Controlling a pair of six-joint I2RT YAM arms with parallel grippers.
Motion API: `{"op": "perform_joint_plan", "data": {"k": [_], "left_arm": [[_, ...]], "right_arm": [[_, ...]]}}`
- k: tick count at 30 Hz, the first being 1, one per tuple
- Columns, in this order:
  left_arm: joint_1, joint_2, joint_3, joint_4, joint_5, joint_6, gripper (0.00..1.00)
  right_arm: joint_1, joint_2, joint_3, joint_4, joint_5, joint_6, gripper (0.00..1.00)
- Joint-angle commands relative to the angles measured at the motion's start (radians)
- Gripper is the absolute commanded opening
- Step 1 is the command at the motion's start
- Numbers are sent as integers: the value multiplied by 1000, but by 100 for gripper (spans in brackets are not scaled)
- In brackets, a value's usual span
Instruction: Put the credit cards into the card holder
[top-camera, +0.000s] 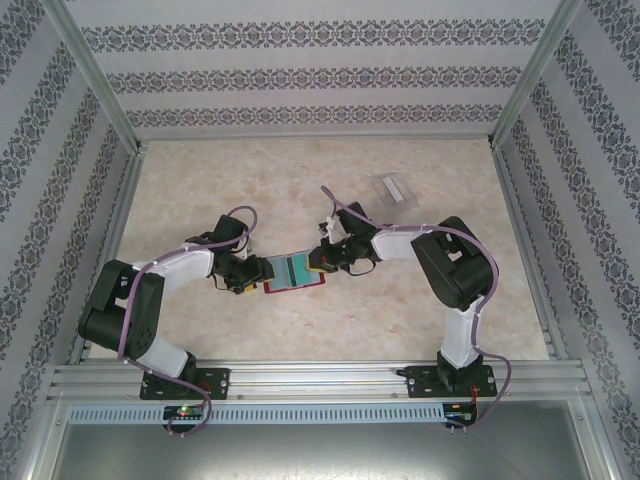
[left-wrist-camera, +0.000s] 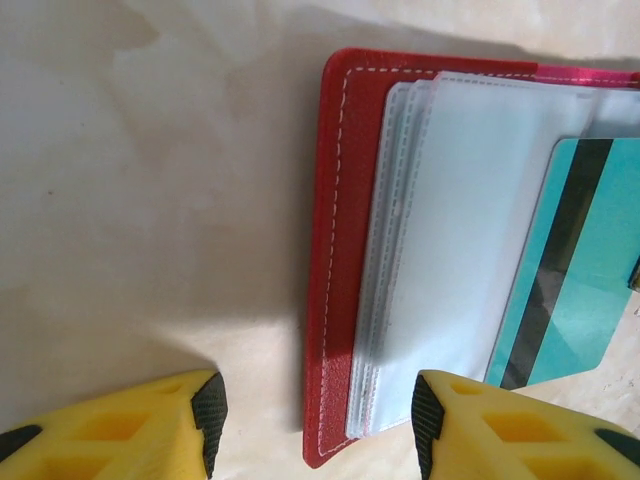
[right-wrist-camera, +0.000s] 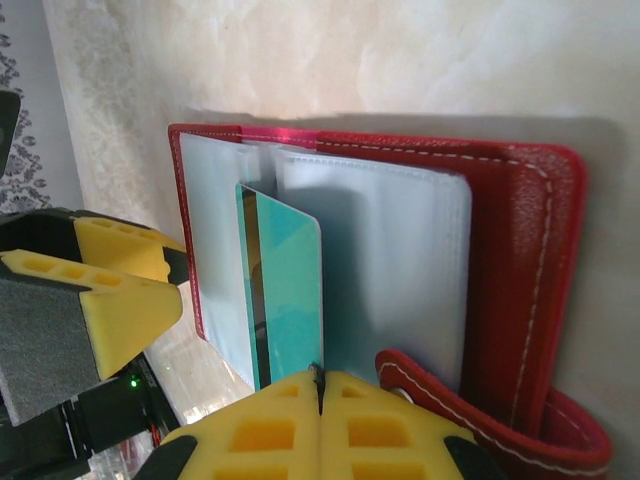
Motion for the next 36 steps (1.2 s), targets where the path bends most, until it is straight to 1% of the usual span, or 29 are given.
{"op": "perform_joint_plan", "data": {"k": [1, 8, 14, 22, 26, 31, 36], "left_arm": [[-20, 24, 0, 17, -4, -10, 55], [-23, 18, 1, 14, -6, -12, 54], [-23, 18, 2, 8, -9, -12, 54], [-24, -2, -5, -2, -23, -5, 54], [-23, 9, 4, -7, -21, -2, 54], [-24, -1, -14, 13, -21, -11, 54], [-23, -3, -7, -3, -20, -7, 54]], "right_arm": [[22, 20, -12, 61, -12, 37, 0], [44, 27, -3, 104, 15, 84, 0], [51, 23, -2, 103, 34, 101, 0], [-7, -58, -34, 18, 41, 31, 0], [-18, -58, -43, -1, 39, 8, 0], [-4, -34, -41, 19, 28, 15, 0], [10, -23, -34, 30, 18, 24, 0]]}}
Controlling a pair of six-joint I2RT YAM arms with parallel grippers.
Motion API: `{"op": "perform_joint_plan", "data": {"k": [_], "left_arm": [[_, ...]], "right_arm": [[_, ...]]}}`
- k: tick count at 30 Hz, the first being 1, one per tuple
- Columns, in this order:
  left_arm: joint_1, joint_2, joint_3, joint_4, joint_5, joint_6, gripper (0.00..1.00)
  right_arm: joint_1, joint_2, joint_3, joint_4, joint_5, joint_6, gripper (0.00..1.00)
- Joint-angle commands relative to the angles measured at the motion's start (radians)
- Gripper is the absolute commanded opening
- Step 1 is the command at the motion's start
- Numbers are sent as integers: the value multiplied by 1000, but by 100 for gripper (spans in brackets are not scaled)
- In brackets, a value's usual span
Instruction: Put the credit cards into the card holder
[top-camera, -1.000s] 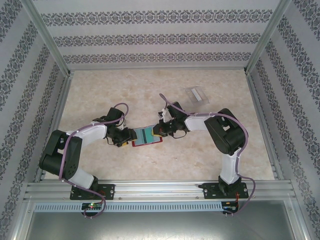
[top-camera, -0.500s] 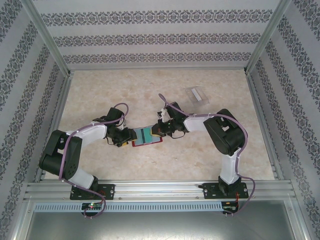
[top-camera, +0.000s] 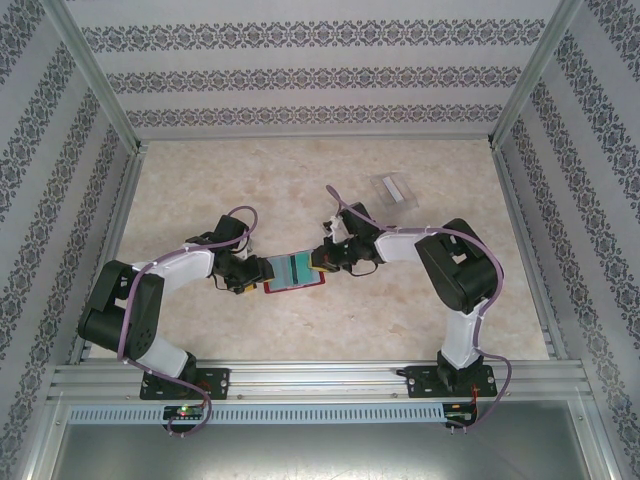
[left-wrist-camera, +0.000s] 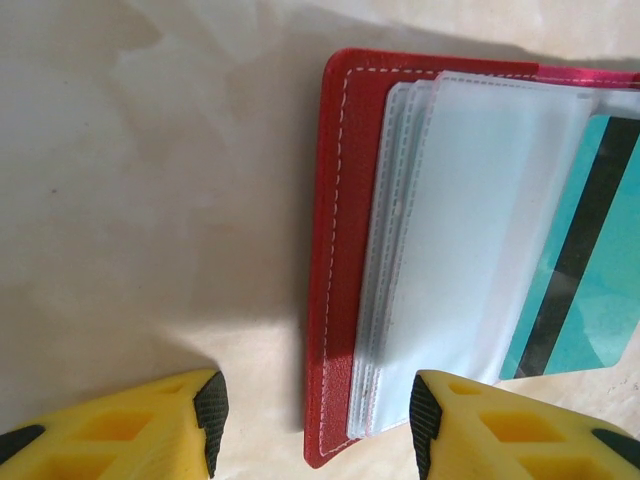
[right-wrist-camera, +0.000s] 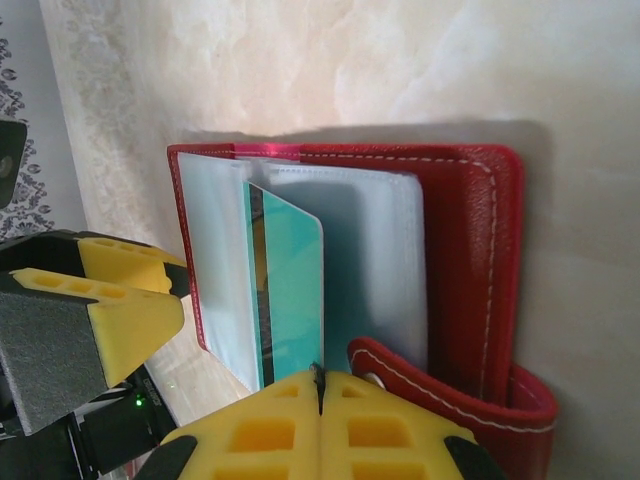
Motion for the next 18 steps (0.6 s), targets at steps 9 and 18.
{"op": "perform_joint_plan", "data": {"k": [9, 18], "left_arm": [[-20, 5, -5, 6, -3, -10, 54], [-21, 12, 1, 6, 2, -9, 54]], "right_arm": [[27, 21, 26, -36, -3, -57, 0], [36, 43, 68, -30, 17, -41, 0]]}}
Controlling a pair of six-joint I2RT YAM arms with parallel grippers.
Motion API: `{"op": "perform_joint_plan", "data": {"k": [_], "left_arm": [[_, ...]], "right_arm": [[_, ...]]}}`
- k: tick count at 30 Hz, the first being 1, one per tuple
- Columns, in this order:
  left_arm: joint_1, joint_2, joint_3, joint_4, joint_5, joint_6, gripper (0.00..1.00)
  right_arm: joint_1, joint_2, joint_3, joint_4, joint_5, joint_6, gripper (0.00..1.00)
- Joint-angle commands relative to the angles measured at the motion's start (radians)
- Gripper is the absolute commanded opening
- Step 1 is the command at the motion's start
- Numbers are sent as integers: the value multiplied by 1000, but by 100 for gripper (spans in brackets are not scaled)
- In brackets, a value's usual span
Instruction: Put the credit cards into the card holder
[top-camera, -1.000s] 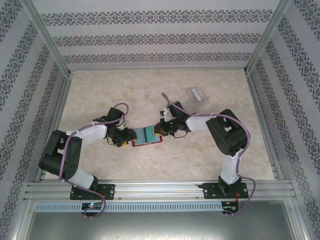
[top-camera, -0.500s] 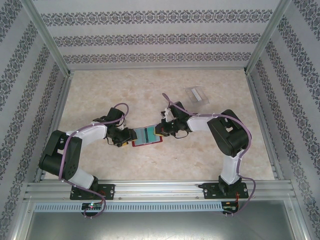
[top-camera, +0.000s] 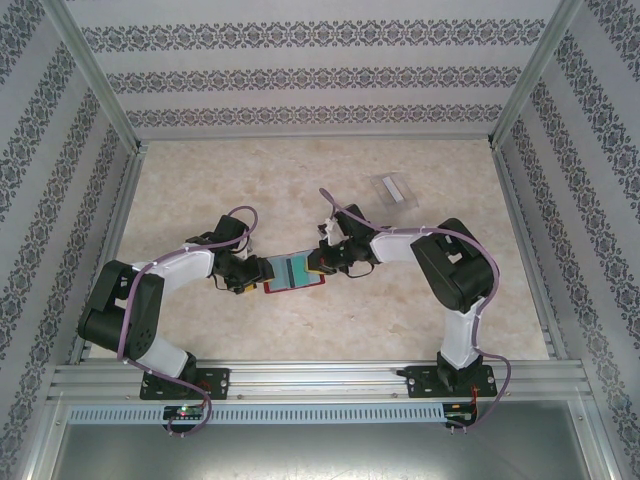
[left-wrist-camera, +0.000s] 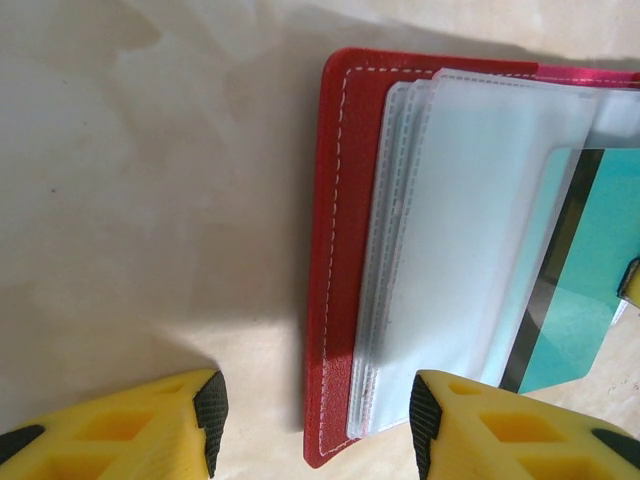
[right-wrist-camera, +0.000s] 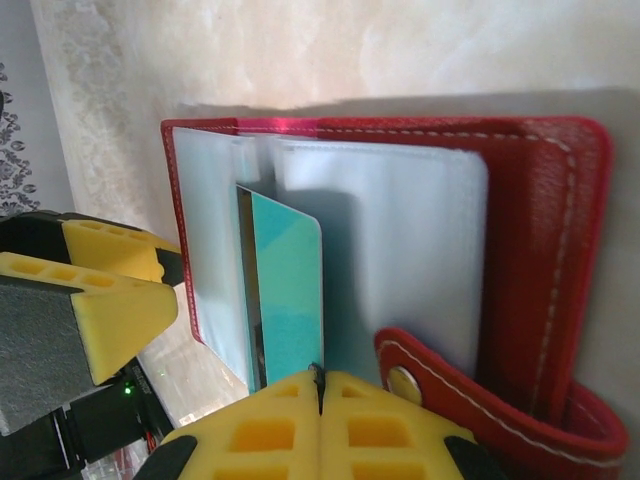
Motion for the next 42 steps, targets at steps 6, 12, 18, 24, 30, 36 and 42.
{"op": "perform_joint_plan", "data": {"k": [6, 12, 18, 24, 30, 36, 42], "left_arm": [[-20, 7, 2, -1, -2, -6, 54], [-20, 12, -1, 5, -2, -9, 54], [-20, 22, 9, 7, 0, -9, 54], [-21, 20, 8, 14, 2, -11, 53], [-20, 17, -4, 23, 0, -22, 46], [-11, -30, -36, 73, 4, -45, 50], [30, -77, -43, 96, 52, -48, 63]], "right_arm": [[16, 38, 78, -5, 16, -12, 0], [46, 51, 79, 26, 18, 34, 0], [89, 57, 57, 74, 51, 106, 0], [130, 74, 49, 137, 92, 182, 0], [154, 105, 75, 153, 73, 207, 0], [158, 121, 101, 146, 60, 186, 0], [161, 130, 124, 141, 37, 171, 0]]}}
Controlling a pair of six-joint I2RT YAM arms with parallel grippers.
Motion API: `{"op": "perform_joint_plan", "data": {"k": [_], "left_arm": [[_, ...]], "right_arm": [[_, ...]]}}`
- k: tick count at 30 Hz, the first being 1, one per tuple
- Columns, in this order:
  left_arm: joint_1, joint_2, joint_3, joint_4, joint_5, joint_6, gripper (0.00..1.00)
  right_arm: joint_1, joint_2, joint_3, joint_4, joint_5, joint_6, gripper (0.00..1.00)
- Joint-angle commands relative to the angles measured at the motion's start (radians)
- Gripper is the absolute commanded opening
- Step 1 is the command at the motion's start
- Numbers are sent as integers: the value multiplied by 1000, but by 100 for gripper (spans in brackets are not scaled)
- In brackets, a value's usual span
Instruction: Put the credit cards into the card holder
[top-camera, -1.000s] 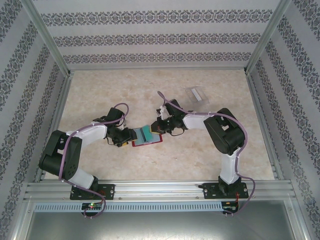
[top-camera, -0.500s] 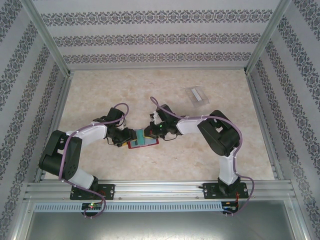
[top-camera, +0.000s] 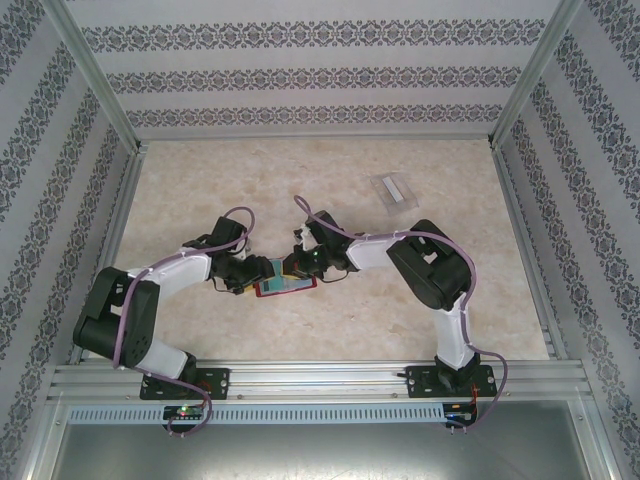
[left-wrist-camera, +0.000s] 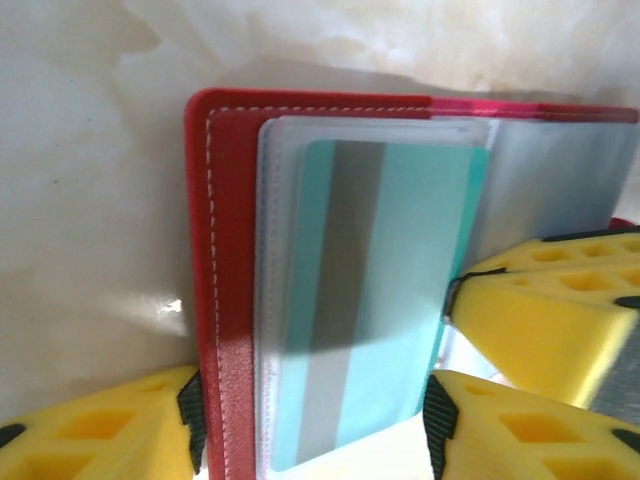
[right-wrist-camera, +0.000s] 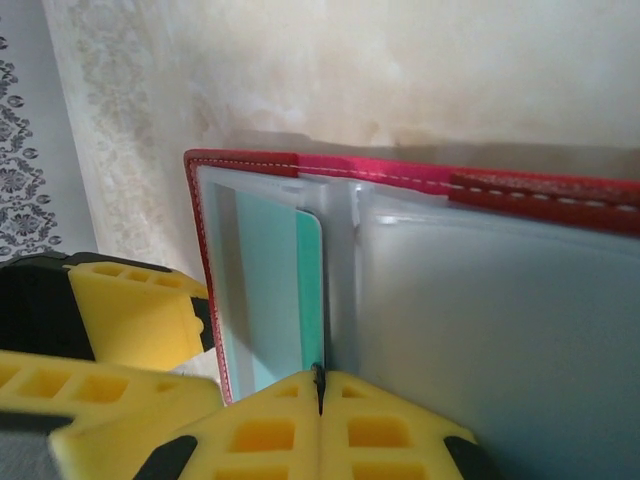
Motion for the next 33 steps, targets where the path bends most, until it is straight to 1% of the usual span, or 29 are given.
{"op": "perform_joint_plan", "data": {"k": [1, 3, 10, 11, 15, 19, 22, 24, 27, 29, 31, 33], "left_arm": [[29, -25, -10, 56, 55, -9, 64], [41, -13, -10, 74, 72, -13, 65], [62, 28, -1, 100, 86, -27, 59], [62, 34, 2, 100, 90, -25, 59], [65, 40, 30, 48, 86, -9, 59], [77, 18, 13, 23, 34, -7, 60], [91, 21, 12, 10, 46, -2, 60], [92, 17, 10, 12, 40, 1, 61], [93, 28, 11, 22, 42, 4, 62], [93, 40, 21, 14, 58, 10, 62], [94, 43, 22, 11, 58, 15, 62], [94, 43, 20, 13, 51, 19, 61]], "right_arm": [[13, 27, 37, 13, -36, -21, 0], [19, 29, 48, 15, -47, -39, 0], [24, 55, 47, 88, -95, -45, 0], [24, 55, 48, 96, -100, -46, 2], [15, 19, 20, 89, -55, -33, 3], [0, -55, -5, 18, -11, -78, 8], [0, -115, -39, -30, 38, -88, 14], [7, -158, -66, -60, 87, -101, 23], [27, -215, -116, -78, 180, -123, 31], [33, -236, -151, -84, 228, -117, 32], [36, -250, -176, -94, 278, -111, 38], [38, -252, -194, -102, 304, -113, 40]]}}
